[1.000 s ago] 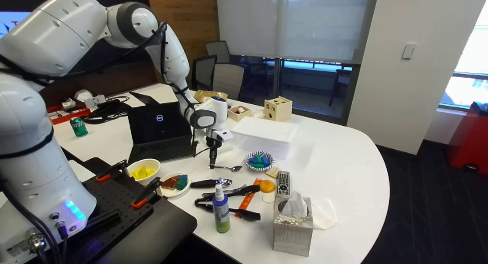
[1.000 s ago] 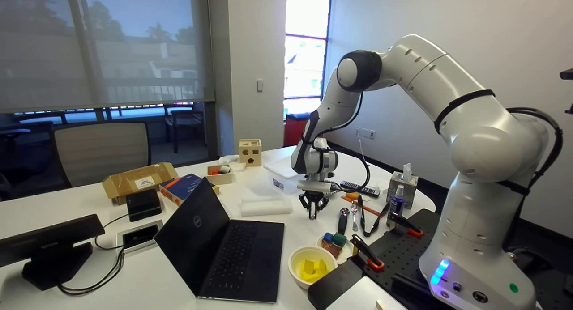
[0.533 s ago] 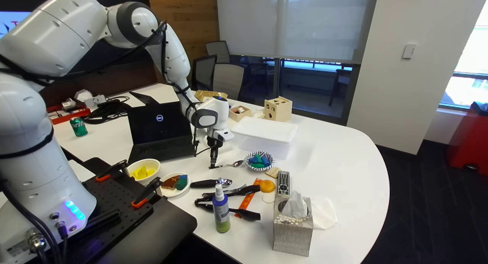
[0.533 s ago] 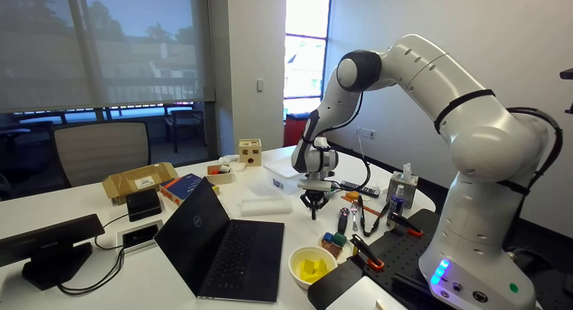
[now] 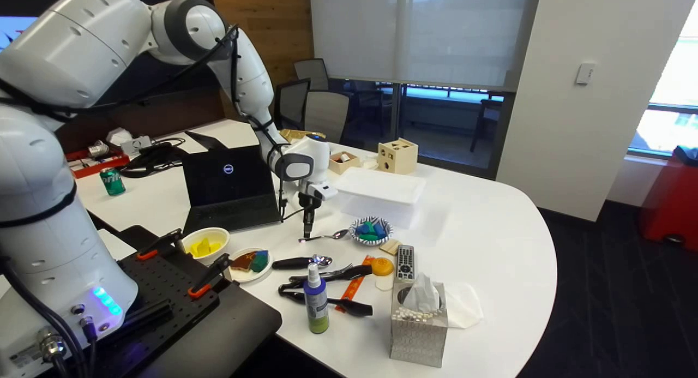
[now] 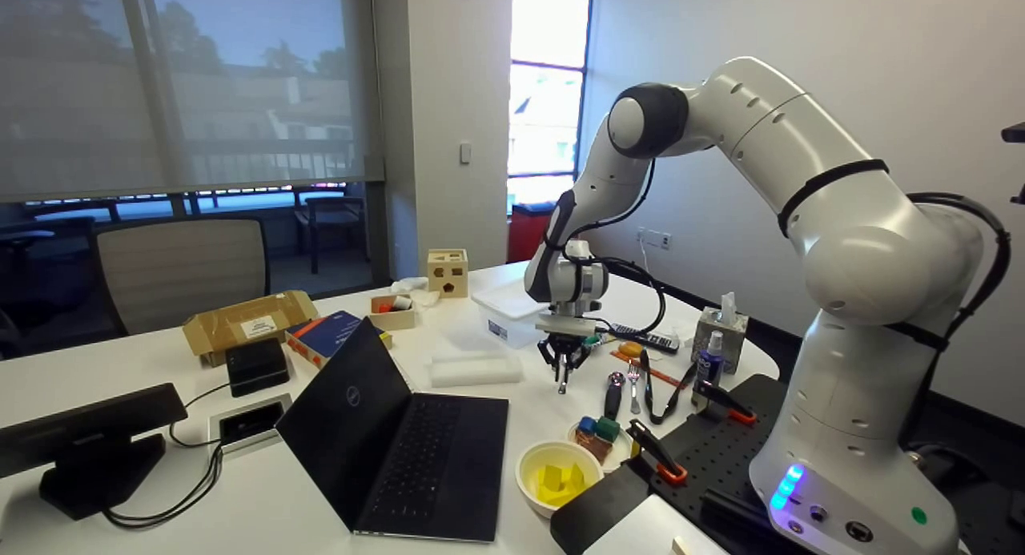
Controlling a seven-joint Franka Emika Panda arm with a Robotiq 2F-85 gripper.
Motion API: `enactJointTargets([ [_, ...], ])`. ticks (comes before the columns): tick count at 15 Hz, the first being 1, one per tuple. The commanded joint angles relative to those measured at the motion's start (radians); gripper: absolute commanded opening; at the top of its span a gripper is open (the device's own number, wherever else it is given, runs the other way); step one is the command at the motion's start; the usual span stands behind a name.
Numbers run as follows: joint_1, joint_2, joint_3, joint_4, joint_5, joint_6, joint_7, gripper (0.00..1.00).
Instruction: Use the spoon to stir the bowl
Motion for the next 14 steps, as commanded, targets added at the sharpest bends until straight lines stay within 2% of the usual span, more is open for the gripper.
enactJointTargets([
  [1,-0.023,-0.052,0.008,-0.051,-0.008,0.017,-0.021,0.53],
  [7,-0.065,0.029,0.012,0.035,-0.016,0.041,-0.064,0.98],
  [8,-0.067,0.033,0.012,0.041,-0.018,0.05,-0.069,1.0],
  [9,-0.065,0.035,0.008,0.047,-0.023,0.058,-0.075,0.62],
  [10,-0.066,0.039,0.008,0.054,-0.025,0.061,-0.077,0.68],
  [11,-0.07,0.043,0.014,0.061,-0.026,0.058,-0.083,0.68],
  [14,-0.076,0.057,0.025,0.083,-0.026,0.046,-0.096,0.45],
])
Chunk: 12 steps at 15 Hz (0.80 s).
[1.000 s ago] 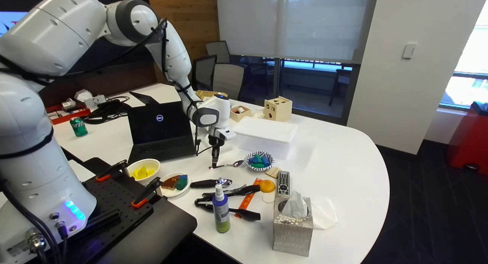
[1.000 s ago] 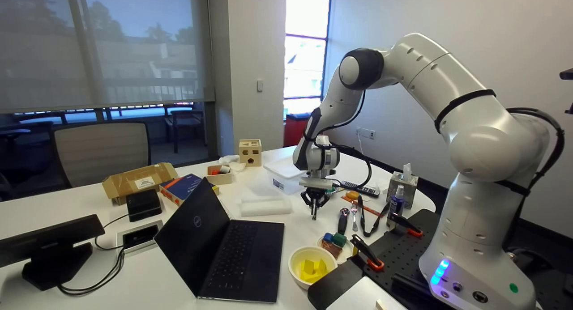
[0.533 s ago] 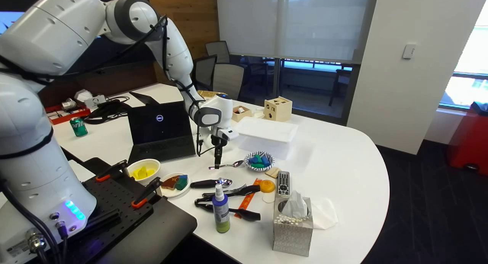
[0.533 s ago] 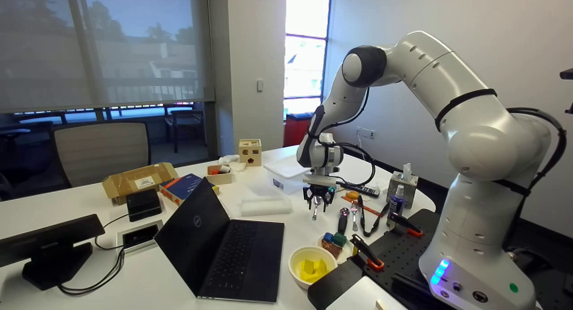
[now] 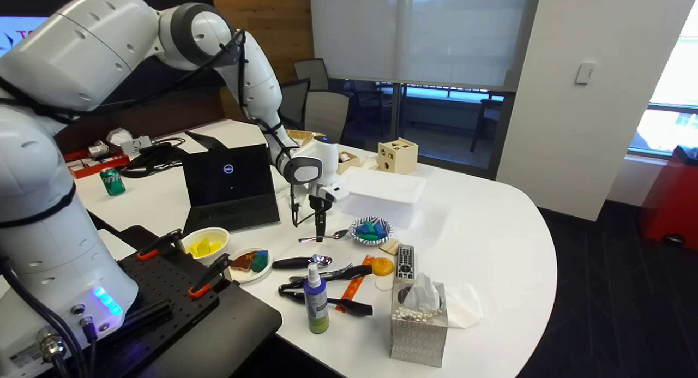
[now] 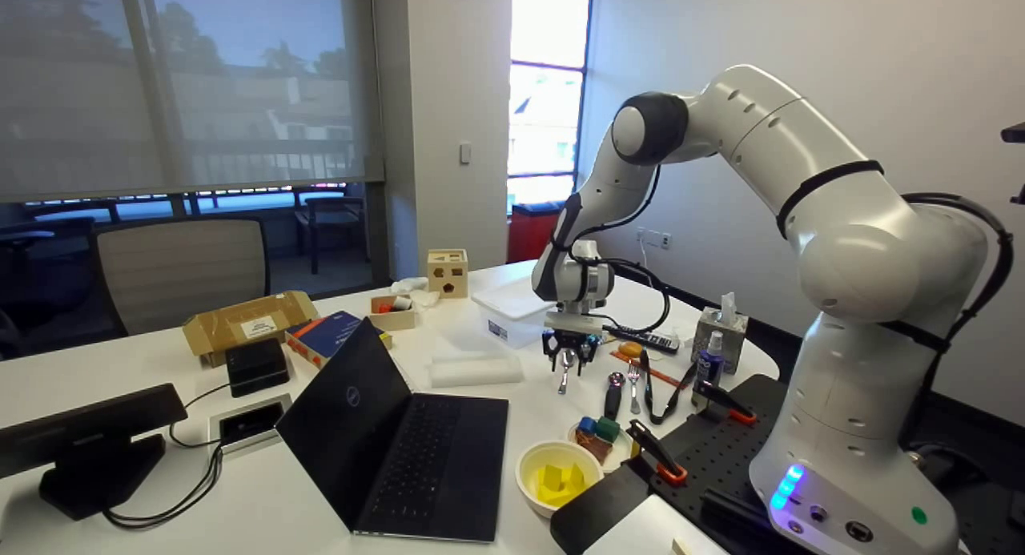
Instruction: Use the spoon to stir the bowl
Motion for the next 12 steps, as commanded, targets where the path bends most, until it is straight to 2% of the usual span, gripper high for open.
enactJointTargets([
  [1,-0.021,0.027,0.026,0.035,-0.018,0.0,-0.019,0.38],
  [6,-0.018,0.057,0.029,0.052,-0.018,-0.006,-0.013,0.02],
  [9,-0.015,0.047,0.028,0.044,-0.021,-0.007,-0.012,0.0],
  [12,-0.052,0.021,0.065,0.022,-0.006,0.003,-0.061,0.02],
])
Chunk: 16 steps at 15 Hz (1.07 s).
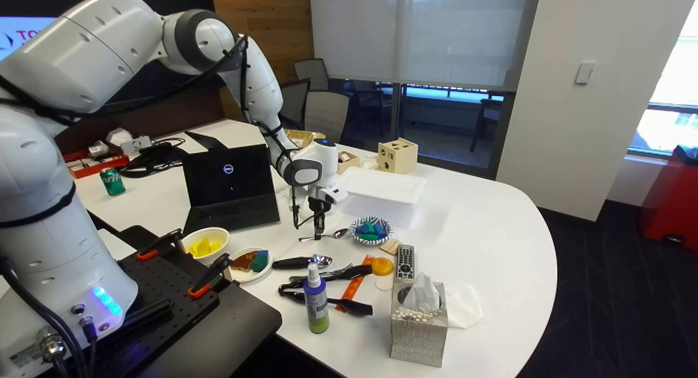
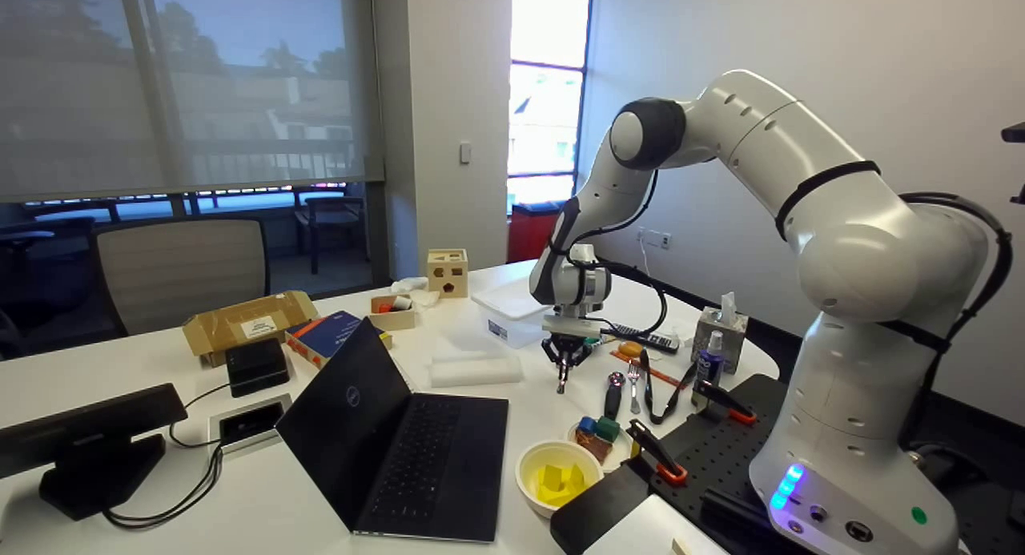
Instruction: Use the spoon to stir the bowl
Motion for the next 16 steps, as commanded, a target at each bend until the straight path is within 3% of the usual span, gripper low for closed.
enactJointTargets([
  [1,-0.066,-0.024,0.069,-0.02,0.009,0.014,-0.073,0.02],
  [4,-0.182,-0.087,0.183,-0.083,0.055,0.049,-0.216,0.02],
  [8,-0.439,-0.15,0.385,-0.155,0.172,0.039,-0.483,0.02],
  [10,-0.558,-0.17,0.455,-0.171,0.239,0.021,-0.607,0.02],
  [13,-0.705,-0.157,0.518,-0.131,0.324,-0.063,-0.769,0.02],
  [16,-0.774,-0.126,0.521,-0.065,0.389,-0.19,-0.877,0.02],
])
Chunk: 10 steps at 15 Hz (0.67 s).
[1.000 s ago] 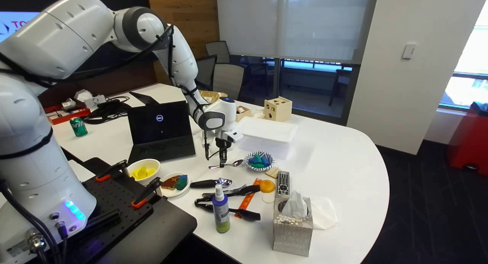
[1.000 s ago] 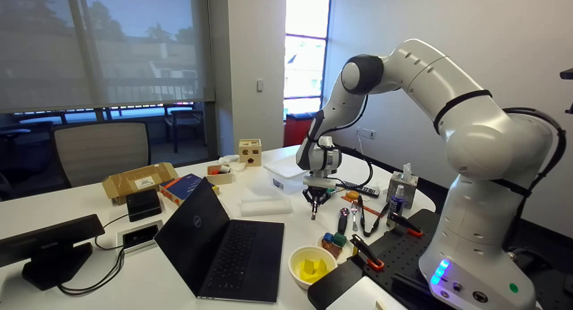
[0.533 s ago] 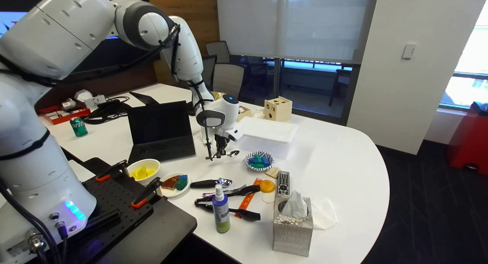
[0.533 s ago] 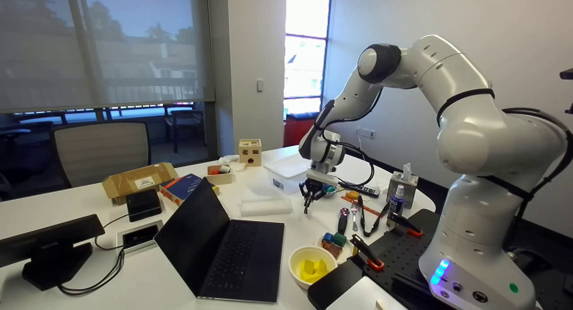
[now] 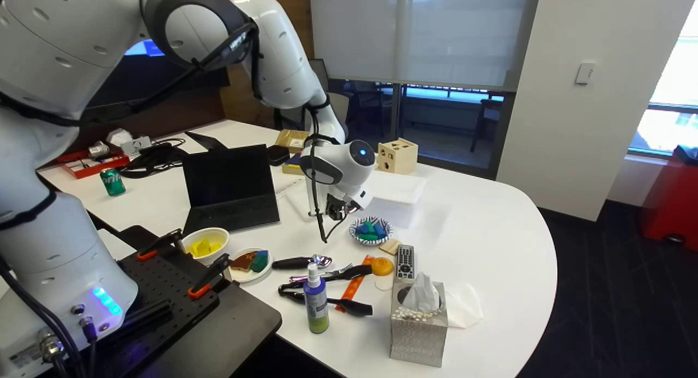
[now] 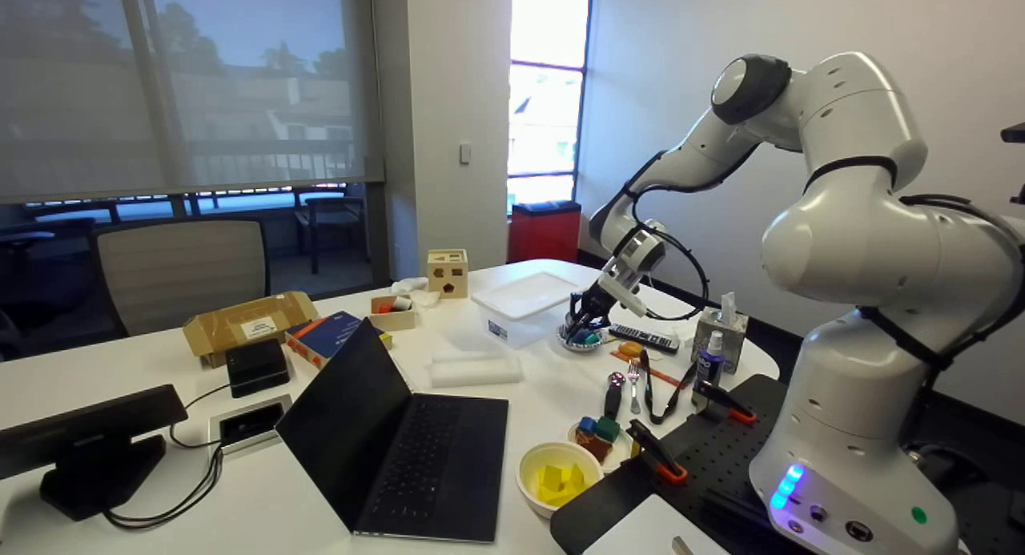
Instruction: Use the spoon to stir the bowl
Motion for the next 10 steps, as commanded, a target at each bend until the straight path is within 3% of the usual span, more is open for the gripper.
enactJointTargets([
  [1,-0.06,0.014,0.009,0.06,0.094,-0.147,-0.118,0.02],
  [4,-0.058,0.039,-0.024,0.118,0.177,-0.275,-0.189,0.02],
  [10,0.026,0.104,-0.164,0.226,0.312,-0.499,-0.21,0.02],
])
